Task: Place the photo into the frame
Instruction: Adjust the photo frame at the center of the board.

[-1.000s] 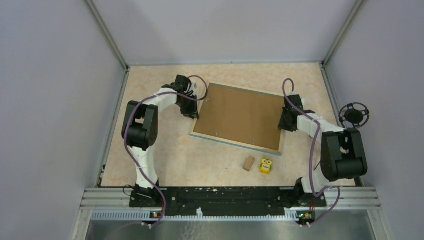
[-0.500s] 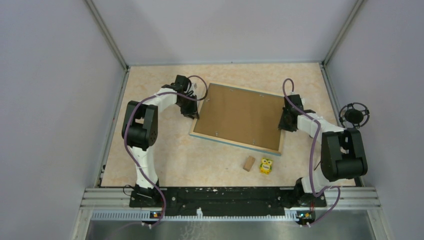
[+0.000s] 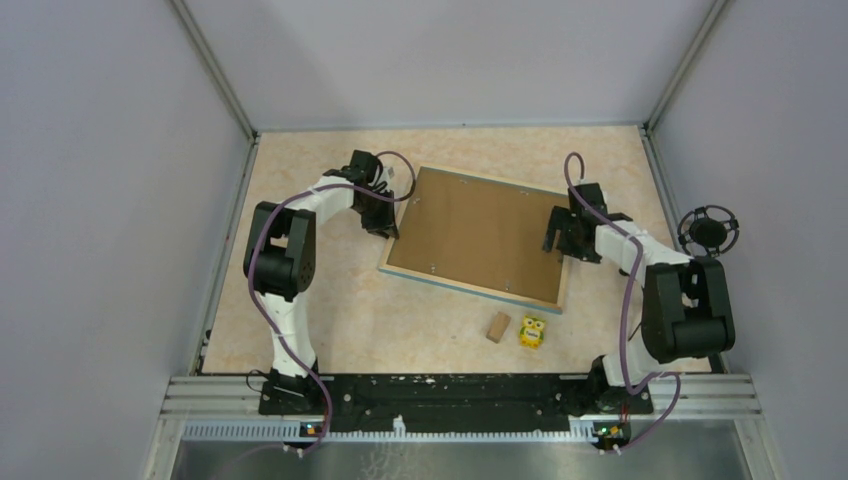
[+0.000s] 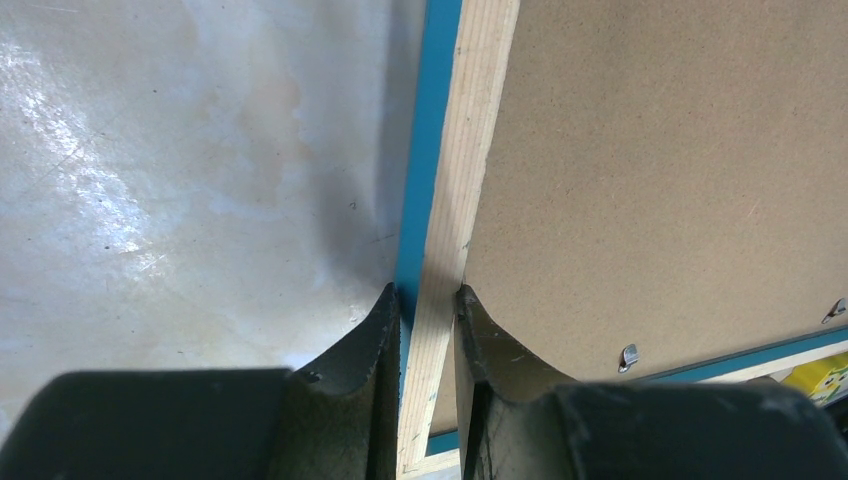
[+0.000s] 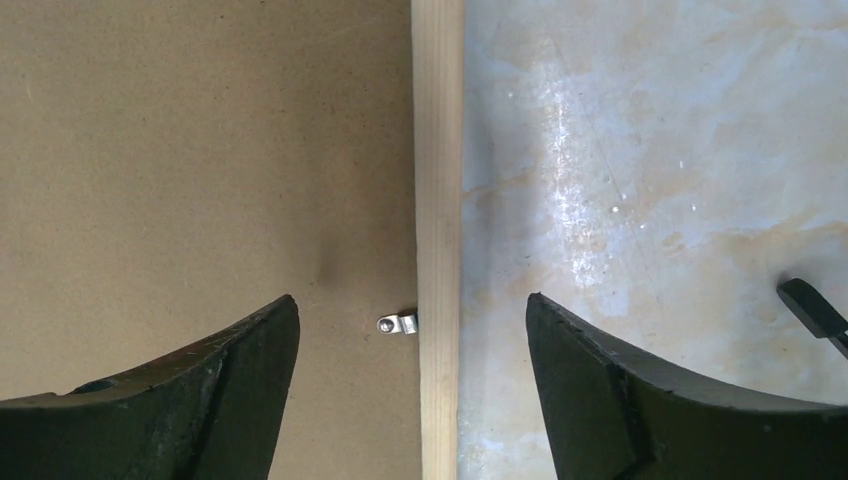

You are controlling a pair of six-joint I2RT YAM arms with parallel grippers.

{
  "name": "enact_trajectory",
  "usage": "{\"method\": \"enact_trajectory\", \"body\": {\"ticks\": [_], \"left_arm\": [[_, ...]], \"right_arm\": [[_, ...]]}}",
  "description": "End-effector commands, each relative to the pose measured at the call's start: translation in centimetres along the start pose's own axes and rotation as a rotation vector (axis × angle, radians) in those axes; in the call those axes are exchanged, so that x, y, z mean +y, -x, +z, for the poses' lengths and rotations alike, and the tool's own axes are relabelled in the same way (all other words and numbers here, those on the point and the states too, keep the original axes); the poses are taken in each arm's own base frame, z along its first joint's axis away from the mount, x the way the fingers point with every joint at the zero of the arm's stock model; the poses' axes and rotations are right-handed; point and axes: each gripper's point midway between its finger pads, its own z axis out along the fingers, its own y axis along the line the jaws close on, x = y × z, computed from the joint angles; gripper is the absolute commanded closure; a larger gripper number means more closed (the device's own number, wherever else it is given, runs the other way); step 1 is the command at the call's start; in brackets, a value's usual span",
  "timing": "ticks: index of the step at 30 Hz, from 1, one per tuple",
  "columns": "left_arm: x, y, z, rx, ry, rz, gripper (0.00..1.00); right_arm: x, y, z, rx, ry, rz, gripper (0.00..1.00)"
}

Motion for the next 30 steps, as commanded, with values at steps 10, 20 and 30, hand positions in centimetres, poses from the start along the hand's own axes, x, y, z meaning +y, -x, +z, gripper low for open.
{"method": "enact_trajectory", "body": {"ticks": [10, 20, 30], "left_arm": [[-0.8, 0.1, 0.0, 0.002, -0.039, -0.020, 0.82], [-0.9, -0.3, 0.3, 0.018, -0.068, -0.056, 0.81], [2.0, -6.9, -0.4, 0.136, 0.069, -0.140, 0.78]], "right_arm": [[3.8, 2.1, 0.6, -0.023, 0.165, -0.013, 0.14], [10.1, 4.6, 2.3, -0.026, 0.348, -0.038, 0.11], [21.7, 6.9, 4.7, -0.047, 0.416, -0.230, 0.08]]}}
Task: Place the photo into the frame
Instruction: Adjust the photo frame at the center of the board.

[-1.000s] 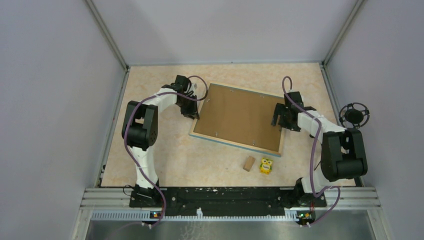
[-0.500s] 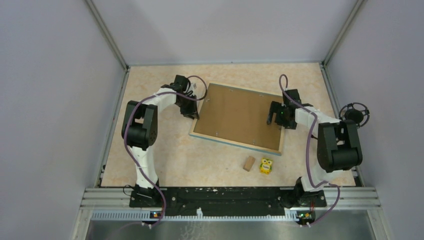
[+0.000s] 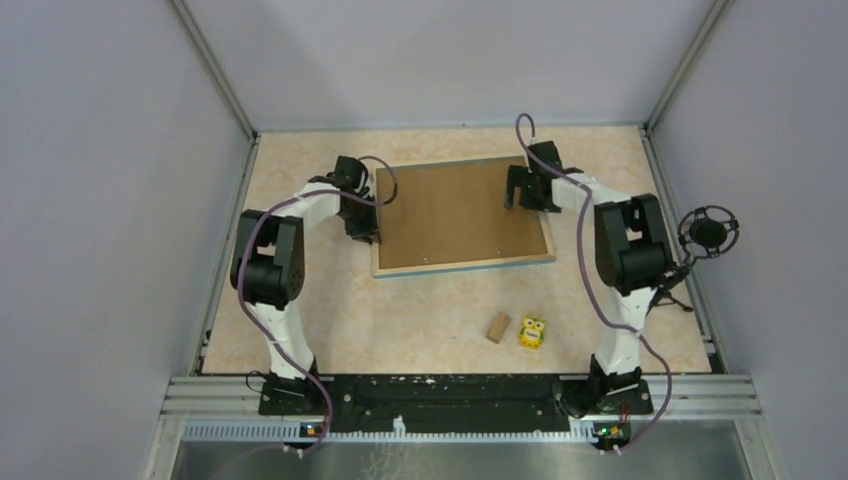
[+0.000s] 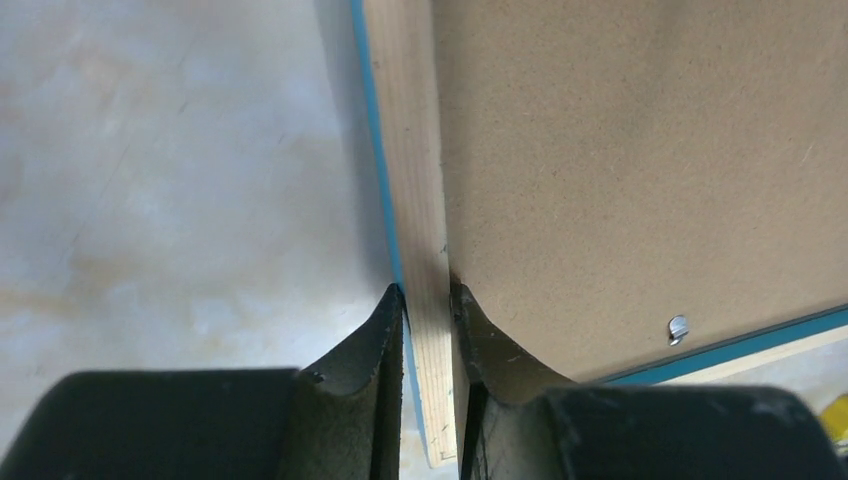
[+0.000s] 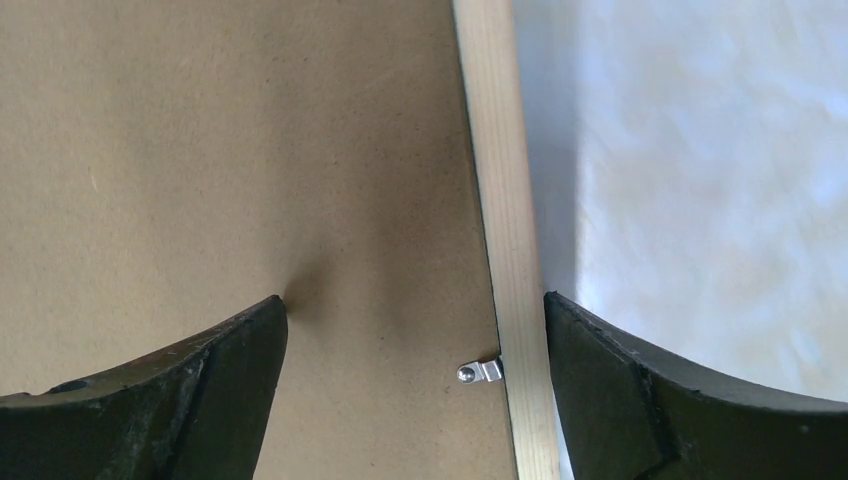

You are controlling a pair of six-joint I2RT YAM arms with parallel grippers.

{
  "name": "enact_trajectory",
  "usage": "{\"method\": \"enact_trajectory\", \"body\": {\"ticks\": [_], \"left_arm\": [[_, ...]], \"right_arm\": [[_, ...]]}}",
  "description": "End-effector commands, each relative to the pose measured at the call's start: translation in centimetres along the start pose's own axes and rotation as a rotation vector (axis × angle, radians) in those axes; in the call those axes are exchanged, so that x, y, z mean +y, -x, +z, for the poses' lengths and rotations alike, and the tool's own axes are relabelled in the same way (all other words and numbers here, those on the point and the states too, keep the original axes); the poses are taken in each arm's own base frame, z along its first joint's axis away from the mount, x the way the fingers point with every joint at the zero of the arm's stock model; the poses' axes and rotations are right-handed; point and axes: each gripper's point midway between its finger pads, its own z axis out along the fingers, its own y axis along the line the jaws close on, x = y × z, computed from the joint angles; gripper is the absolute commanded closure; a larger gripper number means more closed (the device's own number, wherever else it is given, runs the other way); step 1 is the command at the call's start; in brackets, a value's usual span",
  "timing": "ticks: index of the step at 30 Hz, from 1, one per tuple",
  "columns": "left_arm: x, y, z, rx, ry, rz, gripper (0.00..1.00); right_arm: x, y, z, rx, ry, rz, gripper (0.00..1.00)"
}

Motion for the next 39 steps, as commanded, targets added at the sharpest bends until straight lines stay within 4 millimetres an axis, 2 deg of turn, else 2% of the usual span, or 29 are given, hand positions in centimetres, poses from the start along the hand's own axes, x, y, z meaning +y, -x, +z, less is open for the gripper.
{"method": "enact_trajectory", "body": {"ticks": [1, 5, 9, 11, 13, 16, 17, 18, 20, 24, 25, 27, 29, 31, 34, 39], "left_arm": [[-0.2, -7.0, 0.3, 0.155, -0.001, -0.070, 0.78], [-0.1, -11.6, -1.7, 0.123, -0.027, -0.130, 0.78], [-2.2, -16.4, -3.1, 0.098, -0.105, -0.154, 0.73], [-3.1, -17.6, -3.8, 0.071, -0.131, -0.150, 0.68], [-3.4, -17.5, -4.9, 0.030, -0.136, -0.155, 0.58], [-4.1, -15.8, -7.4, -0.058, -0.159, -0.107, 0.34], [-4.5, -15.3, -8.2, -0.084, -0.173, -0.082, 0.26], [-4.8, -14.6, -9.0, -0.113, -0.183, -0.053, 0.19], [-5.3, -13.0, -10.6, -0.177, -0.190, -0.002, 0.03], [-6.7, -8.8, -13.7, -0.308, -0.189, 0.071, 0.01], [-7.0, -7.6, -14.4, -0.340, -0.181, 0.087, 0.02], [-7.2, -5.0, -15.4, -0.397, -0.155, 0.109, 0.01], [-7.2, -2.4, -16.0, -0.436, -0.126, 0.110, 0.02], [-6.8, 0.0, -16.0, -0.452, -0.087, 0.082, 0.02], [-6.0, 2.4, -14.6, -0.438, -0.056, 0.043, 0.02], [-3.6, 5.7, -12.1, -0.454, 0.012, 0.036, 0.02]], "right_arm": [[12.5, 0.7, 0.4, -0.009, 0.278, -0.112, 0.07], [16.5, 0.5, 1.1, -0.005, 0.339, -0.178, 0.06], [20.4, 0.6, -0.4, -0.003, 0.436, -0.192, 0.04], [22.5, 1.4, -1.8, -0.015, 0.491, -0.177, 0.02], [24.7, 2.2, -3.0, -0.018, 0.552, -0.167, 0.01], [26.8, 4.1, -5.0, -0.015, 0.590, -0.169, 0.01], [26.8, 4.2, -5.0, -0.006, 0.578, -0.178, 0.01], [26.7, 4.7, -5.8, 0.000, 0.568, -0.188, 0.01], [25.6, 5.2, -6.7, 0.004, 0.512, -0.210, 0.01], [21.1, 5.4, -9.2, -0.025, 0.330, -0.219, 0.01], [20.2, 5.1, -10.7, -0.037, 0.321, -0.215, 0.01], [18.1, 3.6, -11.5, -0.039, 0.275, -0.182, 0.01], [15.9, 1.9, -11.8, -0.025, 0.192, -0.019, 0.01], [15.9, -1.0, -12.9, 0.014, 0.206, 0.037, 0.01], [15.9, -3.7, -13.9, -0.002, 0.186, 0.115, 0.01], [16.5, -8.3, -12.7, 0.061, 0.212, 0.151, 0.01]]}}
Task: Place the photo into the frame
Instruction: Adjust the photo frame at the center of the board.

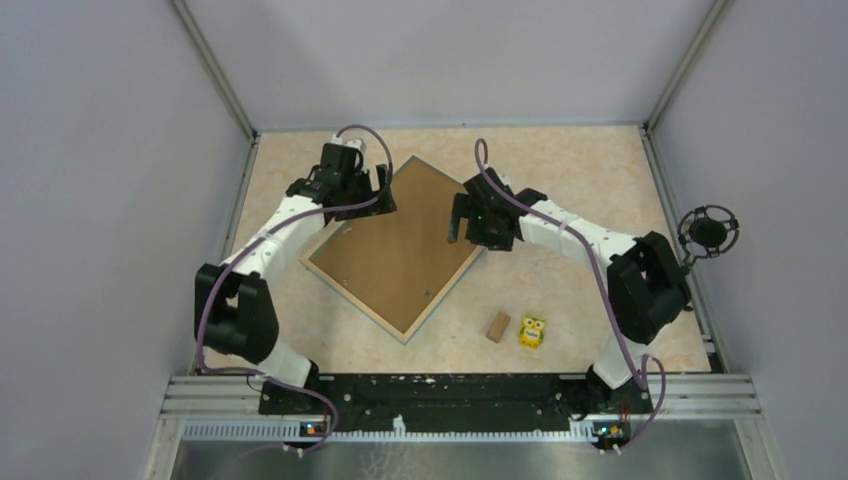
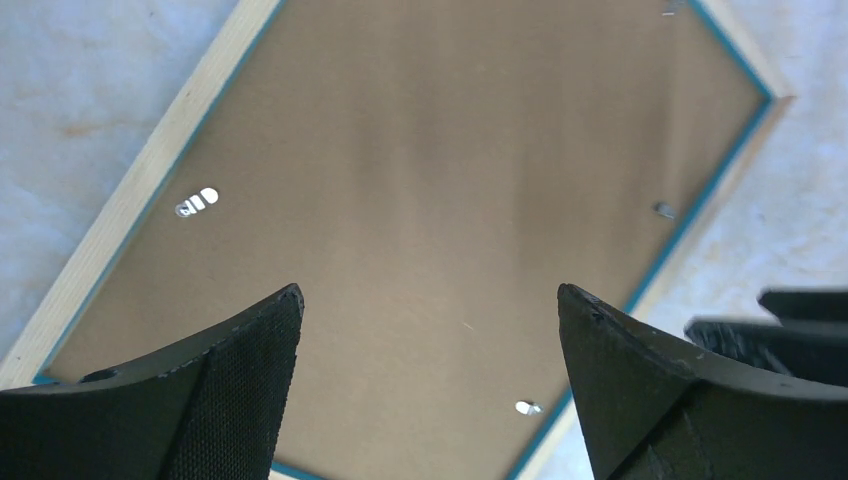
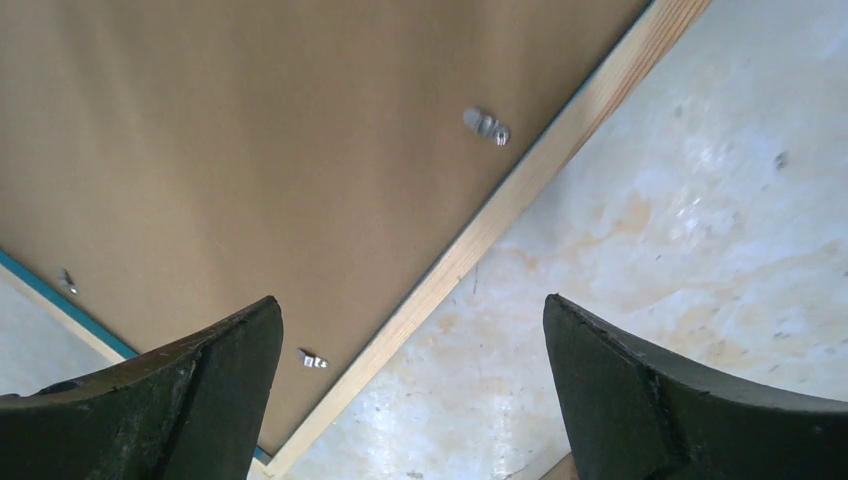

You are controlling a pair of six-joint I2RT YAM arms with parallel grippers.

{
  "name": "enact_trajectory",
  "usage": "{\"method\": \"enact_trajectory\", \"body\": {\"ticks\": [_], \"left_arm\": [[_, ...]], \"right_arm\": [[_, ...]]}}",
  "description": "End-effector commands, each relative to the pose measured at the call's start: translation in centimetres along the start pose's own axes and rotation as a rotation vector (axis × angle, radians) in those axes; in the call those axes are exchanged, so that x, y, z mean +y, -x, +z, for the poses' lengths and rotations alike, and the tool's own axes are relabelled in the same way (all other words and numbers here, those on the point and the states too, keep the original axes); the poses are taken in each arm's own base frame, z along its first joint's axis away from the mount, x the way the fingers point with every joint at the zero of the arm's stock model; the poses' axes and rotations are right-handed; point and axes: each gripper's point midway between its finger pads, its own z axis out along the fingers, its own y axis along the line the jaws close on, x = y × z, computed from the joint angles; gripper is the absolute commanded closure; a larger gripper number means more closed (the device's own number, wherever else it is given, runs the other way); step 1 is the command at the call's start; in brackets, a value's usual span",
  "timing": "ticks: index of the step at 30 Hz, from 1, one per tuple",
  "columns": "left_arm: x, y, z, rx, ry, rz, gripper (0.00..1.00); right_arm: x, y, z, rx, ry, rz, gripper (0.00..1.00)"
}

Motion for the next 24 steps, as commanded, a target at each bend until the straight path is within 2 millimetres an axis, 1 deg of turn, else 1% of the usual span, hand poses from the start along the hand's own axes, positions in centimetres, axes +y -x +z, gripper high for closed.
{"method": "enact_trajectory", "body": {"ticks": [1, 2, 4, 6, 8, 10, 12, 14, 17, 18, 22, 24], "left_arm": [[2.7, 2.5, 1.9, -0.038, 0.069, -0.013, 0.01], [3.4, 2.5, 2.2, -0.018, 0.074, -0.057, 0.02], [3.3, 2.7, 3.0, 0.000, 0.020, -0.086, 0.02], [3.4, 3.0, 3.8, 0.016, -0.010, -0.092, 0.01], [3.8, 2.9, 4.5, 0.062, -0.012, -0.098, 0.02], [4.4, 2.7, 5.1, 0.103, -0.003, -0.094, 0.02], [5.2, 2.8, 5.9, 0.111, 0.028, -0.078, 0.02], [5.4, 2.8, 6.4, 0.119, 0.030, -0.057, 0.02], [6.1, 2.7, 6.4, 0.120, 0.063, -0.043, 0.02], [6.5, 2.7, 6.4, 0.111, 0.080, -0.038, 0.02], [8.2, 2.5, 6.0, 0.078, 0.166, -0.027, 0.02], [8.8, 1.7, 5.9, 0.082, 0.192, -0.028, 0.02]], "right_arm": [[1.3, -1.5, 0.6, -0.040, 0.013, 0.096, 0.01], [1.2, -2.0, 0.7, -0.045, -0.013, 0.095, 0.01], [1.0, -2.3, 1.1, -0.077, -0.058, 0.088, 0.01], [0.5, -3.3, 2.0, -0.065, -0.094, 0.107, 0.03], [0.2, -4.4, 2.7, -0.045, -0.119, 0.113, 0.10], [-0.1, -5.3, 3.2, -0.058, -0.155, 0.101, 0.18], [-0.6, -6.2, 3.9, -0.065, -0.189, 0.085, 0.26], [-1.0, -7.0, 4.6, -0.051, -0.216, 0.075, 0.32], [-1.4, -8.0, 5.6, -0.020, -0.241, 0.066, 0.34], [-1.5, -8.3, 5.8, -0.010, -0.243, 0.064, 0.37], [-2.2, -9.3, 6.2, 0.014, -0.259, 0.054, 0.53], [-2.8, -9.4, 6.0, 0.016, -0.271, 0.036, 0.64]]}}
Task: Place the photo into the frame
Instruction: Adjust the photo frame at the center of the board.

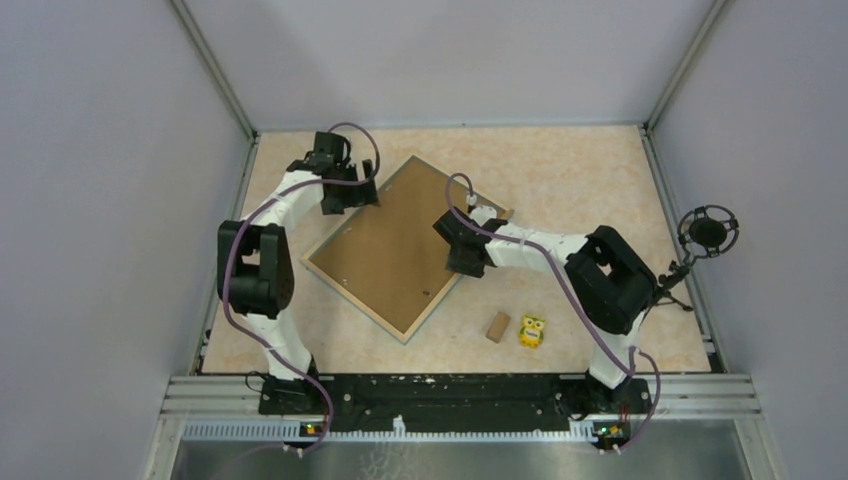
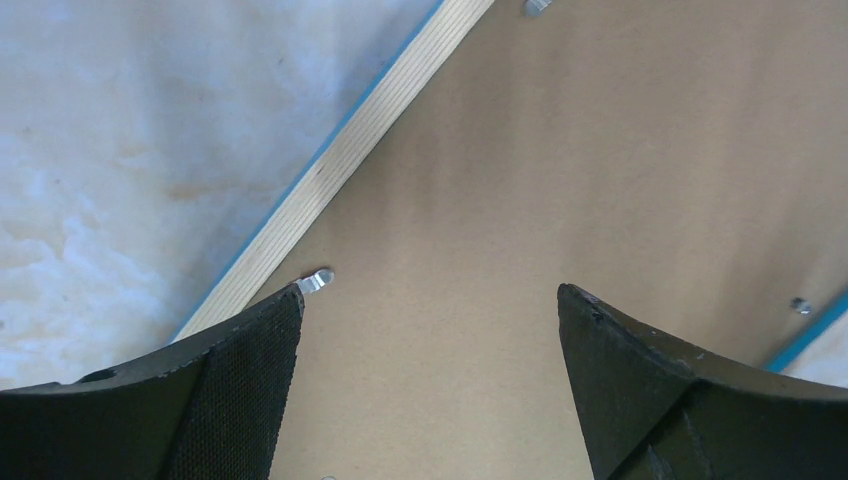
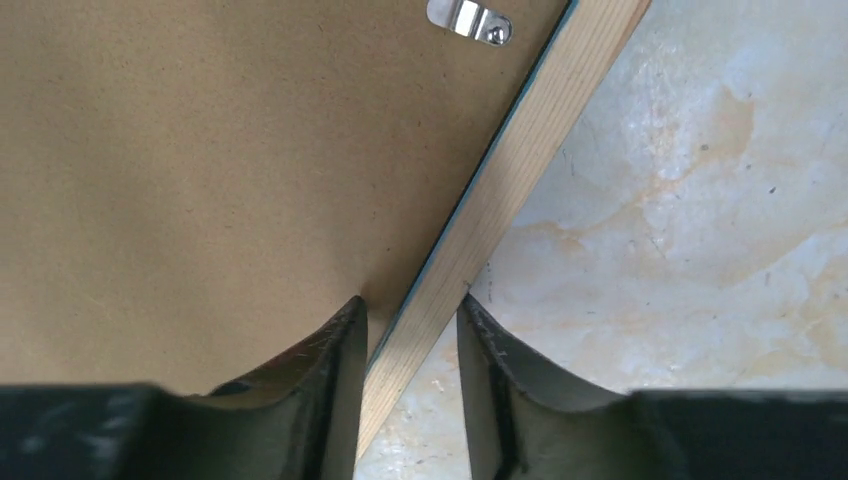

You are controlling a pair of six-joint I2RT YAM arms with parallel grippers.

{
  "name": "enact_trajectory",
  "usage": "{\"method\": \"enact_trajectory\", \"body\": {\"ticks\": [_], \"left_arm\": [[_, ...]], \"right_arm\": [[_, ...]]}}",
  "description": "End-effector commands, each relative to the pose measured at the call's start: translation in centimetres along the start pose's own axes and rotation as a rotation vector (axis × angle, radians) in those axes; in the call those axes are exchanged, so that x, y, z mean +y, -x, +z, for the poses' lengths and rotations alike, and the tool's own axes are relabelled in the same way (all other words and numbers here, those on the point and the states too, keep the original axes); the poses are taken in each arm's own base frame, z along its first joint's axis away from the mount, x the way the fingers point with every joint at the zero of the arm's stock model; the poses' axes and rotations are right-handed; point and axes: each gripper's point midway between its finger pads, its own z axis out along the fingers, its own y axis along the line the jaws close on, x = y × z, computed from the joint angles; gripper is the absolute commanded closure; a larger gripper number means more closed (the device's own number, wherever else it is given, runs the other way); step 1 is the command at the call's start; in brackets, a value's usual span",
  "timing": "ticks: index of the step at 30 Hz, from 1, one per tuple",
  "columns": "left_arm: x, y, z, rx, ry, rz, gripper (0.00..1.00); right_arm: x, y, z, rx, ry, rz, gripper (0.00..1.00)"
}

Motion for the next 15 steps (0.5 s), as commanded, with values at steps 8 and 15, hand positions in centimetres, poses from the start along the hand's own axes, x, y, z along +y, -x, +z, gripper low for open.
{"method": "enact_trajectory", "body": {"ticks": [8, 15], "left_arm": [[1.5, -1.6, -0.9, -0.026, 0.031, 0.049, 0.02], [1.6, -3.7, -1.5, 0.072, 0.021, -0.045, 0.02]], "right_arm": [[-5.6, -0.1, 1.5, 0.007, -0.086, -0.179, 1.00], [-5.1, 2.0, 0.8, -0.013, 0.148, -0.275, 1.00]]}}
